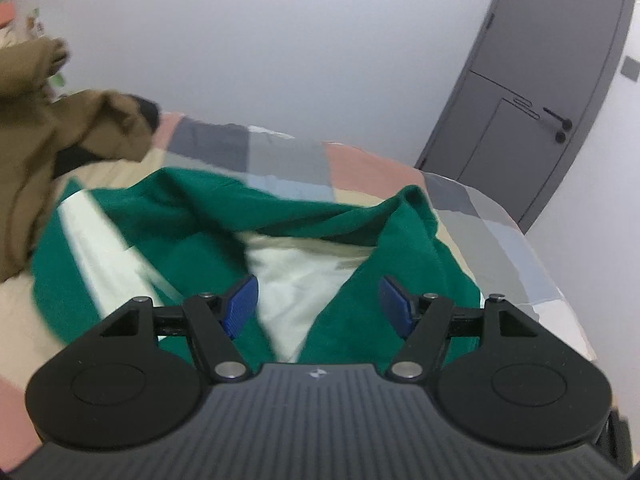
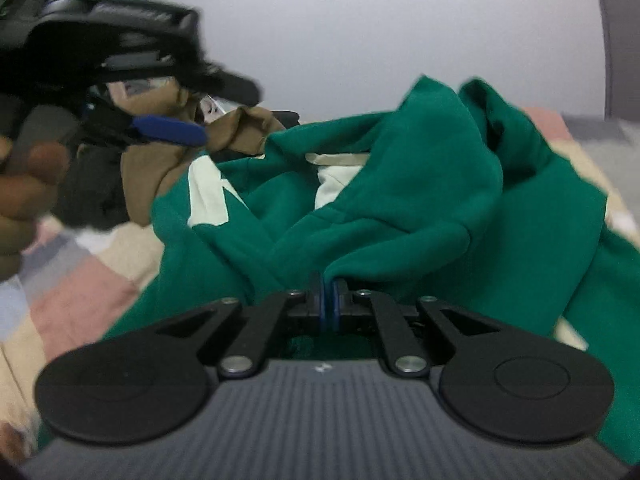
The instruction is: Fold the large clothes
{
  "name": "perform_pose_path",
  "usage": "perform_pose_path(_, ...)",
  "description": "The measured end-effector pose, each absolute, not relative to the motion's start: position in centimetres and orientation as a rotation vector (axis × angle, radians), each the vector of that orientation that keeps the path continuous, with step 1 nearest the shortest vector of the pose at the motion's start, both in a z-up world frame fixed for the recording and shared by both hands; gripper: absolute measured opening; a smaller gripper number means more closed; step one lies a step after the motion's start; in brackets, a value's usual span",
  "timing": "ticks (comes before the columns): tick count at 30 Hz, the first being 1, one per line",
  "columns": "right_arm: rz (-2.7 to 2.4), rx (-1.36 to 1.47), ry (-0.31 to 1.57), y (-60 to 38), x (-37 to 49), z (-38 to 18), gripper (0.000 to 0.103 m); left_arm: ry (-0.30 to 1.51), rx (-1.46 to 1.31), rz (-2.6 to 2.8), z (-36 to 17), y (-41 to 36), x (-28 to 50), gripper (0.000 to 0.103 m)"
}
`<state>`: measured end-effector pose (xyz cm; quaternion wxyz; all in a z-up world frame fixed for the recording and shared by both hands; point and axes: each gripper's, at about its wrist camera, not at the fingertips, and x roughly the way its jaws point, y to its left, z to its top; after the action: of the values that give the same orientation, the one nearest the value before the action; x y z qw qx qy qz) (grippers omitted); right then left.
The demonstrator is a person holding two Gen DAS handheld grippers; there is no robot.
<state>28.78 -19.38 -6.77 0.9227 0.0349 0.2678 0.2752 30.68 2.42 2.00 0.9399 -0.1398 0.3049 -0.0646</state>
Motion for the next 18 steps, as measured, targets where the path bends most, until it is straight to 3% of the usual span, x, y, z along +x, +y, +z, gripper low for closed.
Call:
perform_pose_path(14,0.563,0.264,0.652,-21.3,30.5,-10.1,0.007,0.729,-0.208,-0.169,-2.8,-8.9,46.0,0.073)
perform_pose_path(16,0.566,0.283,0.662,-21.5,30.7,-10.5,0.007,0.750,-0.155,-0.125,-3.4,-10.1,46.9,0.053)
perform_pose_path(17,0.563,0.284,0.665,-21.6,30.9,-10.6,0.007,0.769,-0.130,-0.110,-3.7,-10.4,47.2,0.028)
perform_pose_path(18,0.558,0.284,0.664,-21.8,31.0,-10.6,0.007,0.788,-0.131,-0.105,-3.7,-10.3,47.5,0.019)
